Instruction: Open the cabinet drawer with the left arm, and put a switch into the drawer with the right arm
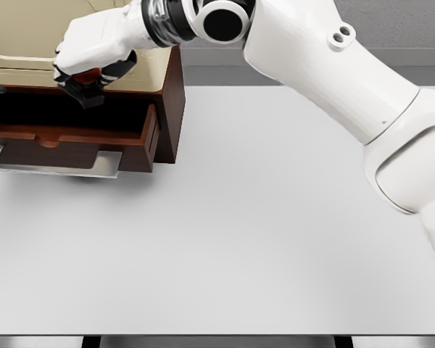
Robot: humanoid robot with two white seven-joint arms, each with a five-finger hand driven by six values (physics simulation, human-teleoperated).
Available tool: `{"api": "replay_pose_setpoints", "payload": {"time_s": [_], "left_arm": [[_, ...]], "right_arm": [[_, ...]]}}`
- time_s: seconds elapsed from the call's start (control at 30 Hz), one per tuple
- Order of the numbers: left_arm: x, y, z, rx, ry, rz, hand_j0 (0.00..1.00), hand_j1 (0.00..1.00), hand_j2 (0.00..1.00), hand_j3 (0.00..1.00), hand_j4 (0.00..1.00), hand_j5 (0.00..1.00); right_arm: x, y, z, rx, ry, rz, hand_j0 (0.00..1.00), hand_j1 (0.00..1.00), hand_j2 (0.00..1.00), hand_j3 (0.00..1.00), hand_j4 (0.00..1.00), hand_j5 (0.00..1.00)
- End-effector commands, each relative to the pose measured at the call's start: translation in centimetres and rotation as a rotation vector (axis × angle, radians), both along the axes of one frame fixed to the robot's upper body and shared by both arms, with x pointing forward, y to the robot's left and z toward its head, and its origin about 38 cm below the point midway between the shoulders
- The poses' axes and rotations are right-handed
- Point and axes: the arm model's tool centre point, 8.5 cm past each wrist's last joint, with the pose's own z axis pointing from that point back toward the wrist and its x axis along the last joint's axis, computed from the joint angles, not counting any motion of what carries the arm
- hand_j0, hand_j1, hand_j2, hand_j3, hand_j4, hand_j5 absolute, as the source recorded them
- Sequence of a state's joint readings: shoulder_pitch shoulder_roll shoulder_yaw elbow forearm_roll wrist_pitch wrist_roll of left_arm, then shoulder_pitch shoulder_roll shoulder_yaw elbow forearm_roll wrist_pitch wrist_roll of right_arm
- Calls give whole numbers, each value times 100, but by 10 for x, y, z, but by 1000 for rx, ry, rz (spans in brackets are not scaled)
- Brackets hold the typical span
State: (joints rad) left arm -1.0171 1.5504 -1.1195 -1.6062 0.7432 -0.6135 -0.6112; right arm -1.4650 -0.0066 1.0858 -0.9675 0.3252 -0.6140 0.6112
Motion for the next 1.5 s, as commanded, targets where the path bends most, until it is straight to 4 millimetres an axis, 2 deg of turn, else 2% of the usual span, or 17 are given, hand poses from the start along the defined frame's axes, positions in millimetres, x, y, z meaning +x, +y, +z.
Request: {"api": "replay_pose_setpoints", "payload": {"time_s": [0.0,0.2,0.33,0.63,0.7,0.73,0.77,0.83,0.9,0.97,1.03,1.1,1.13,1.2,1.27,1.4,1.47], "left_arm": [[0,0,1,-8,1,4,100,100,100,100,100,100],[0,0,1,-8,1,4,100,100,100,100,100,100],[0,0,1,-8,1,4,100,100,100,100,100,100],[1,-4,-1,-10,2,-9,100,100,100,100,100,100],[2,-21,-4,-22,6,-63,100,100,100,100,100,100],[3,-29,-6,-30,9,-85,100,100,100,100,100,100],[8,-41,-11,-47,11,-120,100,100,100,100,100,100],[7,-52,-9,-54,6,-156,100,100,100,100,100,100],[5,-61,-7,-61,1,-185,100,100,100,100,100,100],[3,-66,-4,-65,-5,-204,100,100,100,100,100,100],[2,-68,-2,-70,-11,-209,100,100,100,100,100,100],[3,-80,-2,-84,-14,-244,100,100,100,100,100,100],[9,-94,-7,-105,-12,-284,100,100,100,100,100,100],[17,-111,-14,-127,6,-315,100,100,100,100,100,100],[21,-124,-18,-145,10,-348,100,100,100,100,100,100],[23,-130,-20,-155,11,-363,100,100,100,100,100,100],[23,-130,-20,-155,11,-364,100,100,100,100,100,100]], "right_arm": [[4,0,-2,0,8,-15,42,42,42,42,42,42],[4,0,-5,-16,5,-15,48,48,48,48,48,48],[5,0,-6,-50,-42,-26,100,100,100,100,100,100],[-3,5,2,-43,-62,4,100,100,100,100,100,100],[-24,17,7,-32,-88,76,100,100,100,100,100,100],[-33,11,10,-33,-113,103,100,100,100,100,100,100],[-38,-6,12,-30,-134,116,100,100,100,100,100,100],[-40,-51,1,-32,-144,100,100,100,100,100,100,100],[-44,-101,2,-22,-171,65,100,100,100,100,100,100],[-42,-163,9,30,-190,-34,100,100,100,100,100,100],[-39,-240,12,71,-200,-186,100,100,100,100,100,100],[-36,-309,-8,133,-148,-353,100,100,100,100,100,100],[-37,-331,-20,147,-119,-408,100,100,100,100,100,100],[-39,-357,-46,110,-64,-475,100,100,100,100,100,100],[-40,-362,-62,101,-26,-489,100,100,100,100,100,100],[-42,-377,-82,70,22,-529,100,100,100,100,100,100],[-45,-386,-83,50,25,-547,100,100,100,100,100,100]]}}
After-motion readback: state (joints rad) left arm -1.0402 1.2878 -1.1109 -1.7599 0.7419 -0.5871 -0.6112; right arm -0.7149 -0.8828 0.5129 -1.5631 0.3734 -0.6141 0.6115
